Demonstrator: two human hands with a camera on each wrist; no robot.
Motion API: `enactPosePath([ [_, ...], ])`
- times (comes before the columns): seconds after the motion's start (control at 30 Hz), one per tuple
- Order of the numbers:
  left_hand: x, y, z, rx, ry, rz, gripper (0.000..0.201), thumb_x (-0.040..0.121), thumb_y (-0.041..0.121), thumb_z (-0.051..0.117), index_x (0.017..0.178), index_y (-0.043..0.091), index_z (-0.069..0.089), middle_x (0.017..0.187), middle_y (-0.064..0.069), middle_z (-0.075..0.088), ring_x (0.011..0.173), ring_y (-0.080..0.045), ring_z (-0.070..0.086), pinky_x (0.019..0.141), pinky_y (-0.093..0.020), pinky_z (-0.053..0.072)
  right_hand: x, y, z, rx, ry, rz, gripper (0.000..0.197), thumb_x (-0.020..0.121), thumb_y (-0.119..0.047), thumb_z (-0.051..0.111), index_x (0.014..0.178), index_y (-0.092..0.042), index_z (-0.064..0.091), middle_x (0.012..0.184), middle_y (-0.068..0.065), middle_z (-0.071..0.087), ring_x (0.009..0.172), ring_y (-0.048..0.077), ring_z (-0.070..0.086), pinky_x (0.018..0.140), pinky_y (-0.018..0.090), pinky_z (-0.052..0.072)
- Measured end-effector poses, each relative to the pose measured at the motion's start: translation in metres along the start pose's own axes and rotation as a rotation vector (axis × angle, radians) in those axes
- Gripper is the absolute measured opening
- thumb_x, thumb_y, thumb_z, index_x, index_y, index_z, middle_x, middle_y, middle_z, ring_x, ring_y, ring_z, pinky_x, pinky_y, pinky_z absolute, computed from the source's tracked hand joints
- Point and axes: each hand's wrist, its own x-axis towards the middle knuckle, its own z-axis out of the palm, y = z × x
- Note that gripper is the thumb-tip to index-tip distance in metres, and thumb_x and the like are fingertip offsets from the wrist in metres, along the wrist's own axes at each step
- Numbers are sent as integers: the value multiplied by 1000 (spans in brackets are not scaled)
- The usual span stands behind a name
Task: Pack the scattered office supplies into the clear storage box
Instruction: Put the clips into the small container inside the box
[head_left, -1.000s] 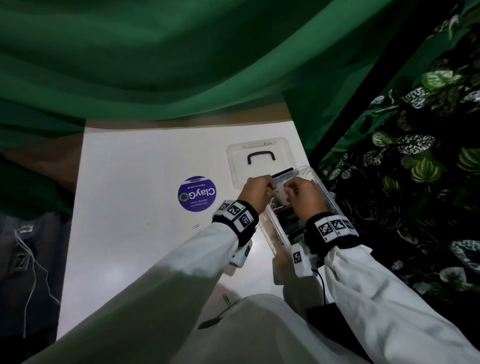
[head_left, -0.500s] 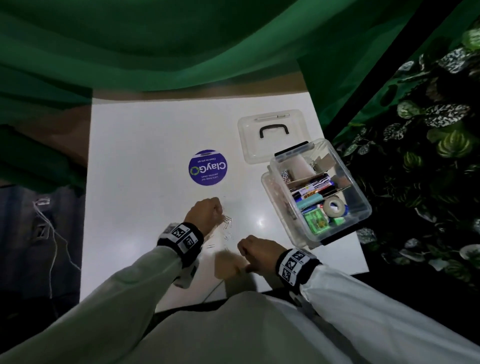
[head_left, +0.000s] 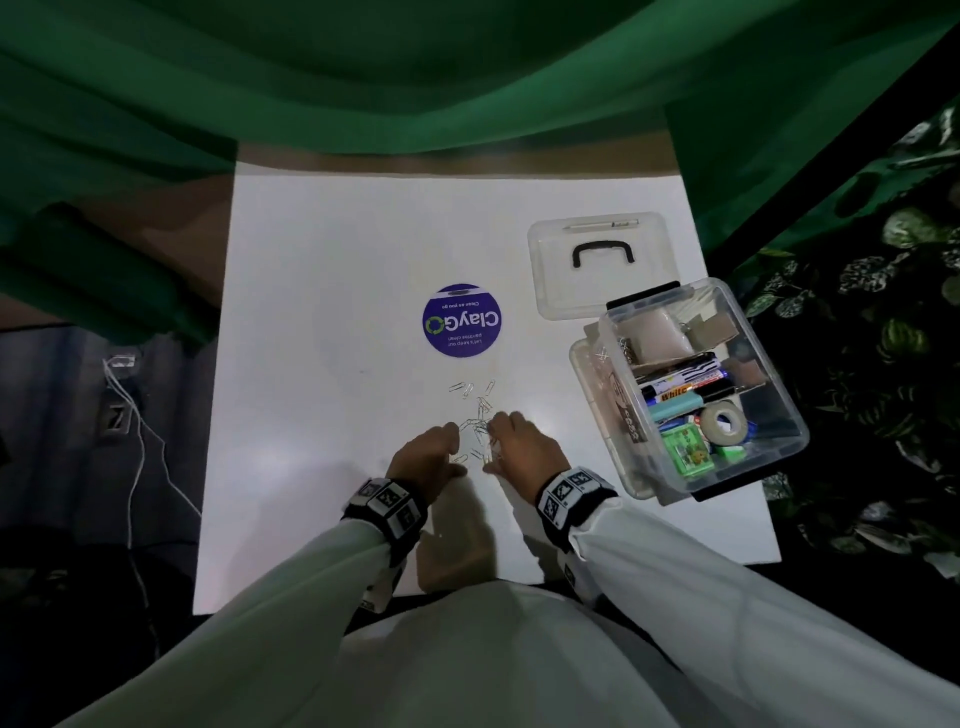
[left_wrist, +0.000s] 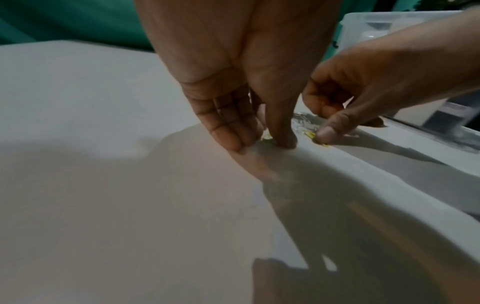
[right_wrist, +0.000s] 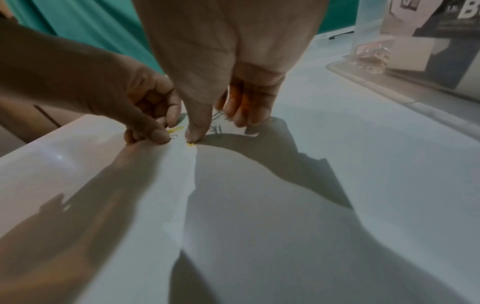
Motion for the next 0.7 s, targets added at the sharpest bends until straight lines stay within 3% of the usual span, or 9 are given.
enactPosePath([
  [0.1, 17, 3, -8, -59, -7, -1, 33, 79, 17, 69, 85, 22, 37, 86, -3, 55, 83, -29, 53, 71, -36, 41, 17, -2, -7, 34, 73, 59, 57, 77, -29, 78, 119, -14, 42, 114, 9, 44, 103, 30, 51, 71, 39, 48],
  [0.17, 29, 7, -15, -34, 5, 3, 35, 77, 19, 72, 95, 19, 42, 96, -5, 55, 91, -30, 55, 72, -37, 43, 28, -4, -11, 29, 77, 44, 59, 77, -27, 77, 123, -14, 42, 116, 10, 42, 105, 31, 50, 73, 40, 49],
  [0.27, 43, 9, -26, 31, 87, 27, 71, 67, 29, 82, 124, 17, 41, 118, -9, 43, 106, -27, 47, 74, -42, 50, 38, -7, -16, 26, 88, 7, 69, 73, -34, 80, 128, -16, 41, 118, 10, 43, 107, 30, 49, 77, 42, 52],
  [0.33, 50, 8, -32, 71, 81, 59, 81, 66, 30, 84, 133, 18, 40, 124, -8, 39, 114, -26, 43, 77, -43, 52, 41, -7, -17, -29, 64, -17, 77, 68, -37, 83, 128, -15, 41, 122, 10, 44, 107, 29, 46, 81, 42, 50],
  [0.43, 58, 7, -35, 88, 35, 111, 60, 72, 17, 79, 123, 16, 49, 122, -6, 45, 112, -26, 47, 78, -39, 49, 38, -4, -12, -74, 19, -78, 57, 67, -24, 83, 112, -11, 50, 116, 9, 46, 103, 29, 47, 73, 39, 48],
  [0.57, 56, 9, -33, 75, 18, 128, 23, 80, 10, 69, 99, 12, 56, 103, -7, 55, 94, -27, 54, 69, -31, 39, 35, -3, -4, -37, 77, -107, 11, 87, -10, 56, 98, -8, 57, 100, 10, 50, 91, 31, 54, 62, 39, 48],
  [0.7, 54, 13, -35, 59, -38, 88, 9, 85, 10, 60, 92, 12, 56, 96, -9, 57, 88, -28, 55, 68, -31, 36, 43, -7, -15, -30, -3, -51, 12, 86, -11, 52, 95, -9, 60, 98, 11, 57, 87, 31, 58, 69, 36, 47],
])
